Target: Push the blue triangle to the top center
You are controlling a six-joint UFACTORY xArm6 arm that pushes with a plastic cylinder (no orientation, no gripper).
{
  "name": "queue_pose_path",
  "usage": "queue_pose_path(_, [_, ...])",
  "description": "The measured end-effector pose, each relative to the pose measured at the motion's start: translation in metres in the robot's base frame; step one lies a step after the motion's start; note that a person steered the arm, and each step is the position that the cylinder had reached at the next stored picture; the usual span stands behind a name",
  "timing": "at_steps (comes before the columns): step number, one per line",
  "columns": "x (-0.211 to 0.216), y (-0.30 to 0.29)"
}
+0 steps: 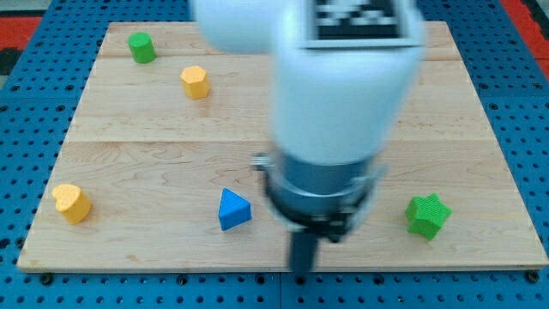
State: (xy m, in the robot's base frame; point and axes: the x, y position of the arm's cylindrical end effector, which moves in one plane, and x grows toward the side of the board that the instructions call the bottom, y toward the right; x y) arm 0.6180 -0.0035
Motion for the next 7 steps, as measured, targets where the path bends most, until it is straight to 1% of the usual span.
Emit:
queue_pose_path(1, [-0.049, -0.068])
queue_pose_path(2, [-0.067, -0.097])
queue_pose_path(3, [-0.098, -0.073])
queue_pose_path(4, [-0.099, -0.001])
queue_pose_path(5, [-0.154, 0.007])
queue_pose_path(6, [-0.227, -0.02])
queue_pose_path(7, [-0.173, 0.02])
